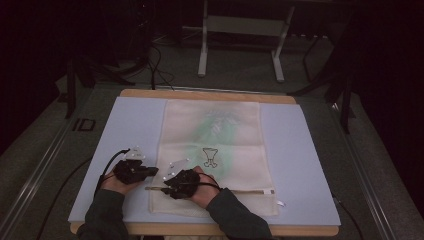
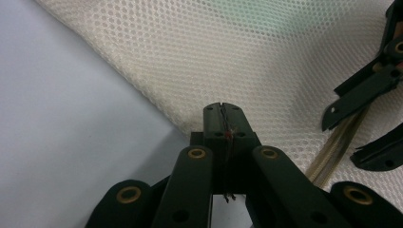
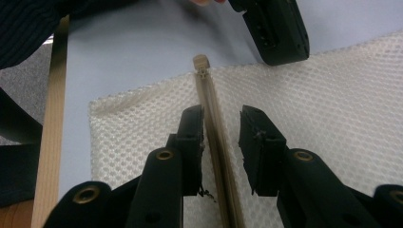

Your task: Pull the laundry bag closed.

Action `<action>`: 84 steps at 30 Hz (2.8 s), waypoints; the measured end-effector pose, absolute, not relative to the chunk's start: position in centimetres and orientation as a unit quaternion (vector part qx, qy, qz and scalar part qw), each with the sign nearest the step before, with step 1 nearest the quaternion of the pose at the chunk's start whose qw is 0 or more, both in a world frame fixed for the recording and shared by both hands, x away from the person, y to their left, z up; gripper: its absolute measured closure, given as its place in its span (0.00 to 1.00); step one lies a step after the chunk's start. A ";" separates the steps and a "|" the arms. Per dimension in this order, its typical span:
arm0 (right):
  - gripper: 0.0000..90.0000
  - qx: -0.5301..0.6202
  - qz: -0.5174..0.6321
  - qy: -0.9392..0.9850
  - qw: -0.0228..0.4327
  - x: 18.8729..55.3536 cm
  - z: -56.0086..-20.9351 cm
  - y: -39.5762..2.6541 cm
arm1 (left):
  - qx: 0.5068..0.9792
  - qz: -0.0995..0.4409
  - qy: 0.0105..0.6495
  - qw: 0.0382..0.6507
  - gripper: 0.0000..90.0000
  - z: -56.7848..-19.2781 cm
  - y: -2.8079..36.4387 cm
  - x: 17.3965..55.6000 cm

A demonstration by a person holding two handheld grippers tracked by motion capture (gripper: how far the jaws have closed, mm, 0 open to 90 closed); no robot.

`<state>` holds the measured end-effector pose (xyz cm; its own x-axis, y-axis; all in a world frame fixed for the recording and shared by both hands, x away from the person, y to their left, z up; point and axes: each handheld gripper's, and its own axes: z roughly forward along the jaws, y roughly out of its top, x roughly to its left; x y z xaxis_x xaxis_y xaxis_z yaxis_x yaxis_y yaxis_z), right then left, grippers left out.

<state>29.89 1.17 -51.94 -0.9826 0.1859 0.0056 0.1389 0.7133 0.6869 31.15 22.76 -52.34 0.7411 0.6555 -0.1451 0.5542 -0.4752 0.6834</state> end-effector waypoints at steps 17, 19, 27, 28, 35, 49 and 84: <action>0.83 0.083 0.372 0.924 0.028 30.1 -52.0 3.1 | 0.852 0.075 0.358 0.375 0.99 -52.0 23.3 31.0; 0.83 0.082 0.373 0.924 0.027 30.0 -51.9 3.4 | 0.851 0.075 0.359 0.375 0.99 -52.0 23.3 31.0; 0.84 0.074 0.371 0.925 0.026 29.8 -51.9 4.6 | 0.851 0.076 0.359 0.376 0.99 -52.0 23.4 31.0; 0.84 0.073 0.370 0.926 0.027 29.8 -51.9 4.7 | 0.851 0.076 0.359 0.376 0.99 -52.0 23.5 31.0; 0.84 0.068 0.367 0.927 0.031 29.7 -51.9 5.7 | 0.849 0.078 0.362 0.377 0.99 -51.9 23.6 31.0; 0.85 0.069 0.352 0.933 0.036 29.8 -52.7 7.5 | 0.848 0.079 0.361 0.379 0.99 -51.9 23.7 31.0; 0.90 0.084 0.393 0.915 0.035 30.0 -51.2 6.3 | 0.841 0.092 0.366 0.387 0.99 -51.6 24.1 30.8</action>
<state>29.96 6.27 -51.20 -0.9834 0.1813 0.0022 0.1265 0.6775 0.7246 30.83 24.08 -51.60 0.7145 0.6877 -0.1286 0.5454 -0.4325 0.7179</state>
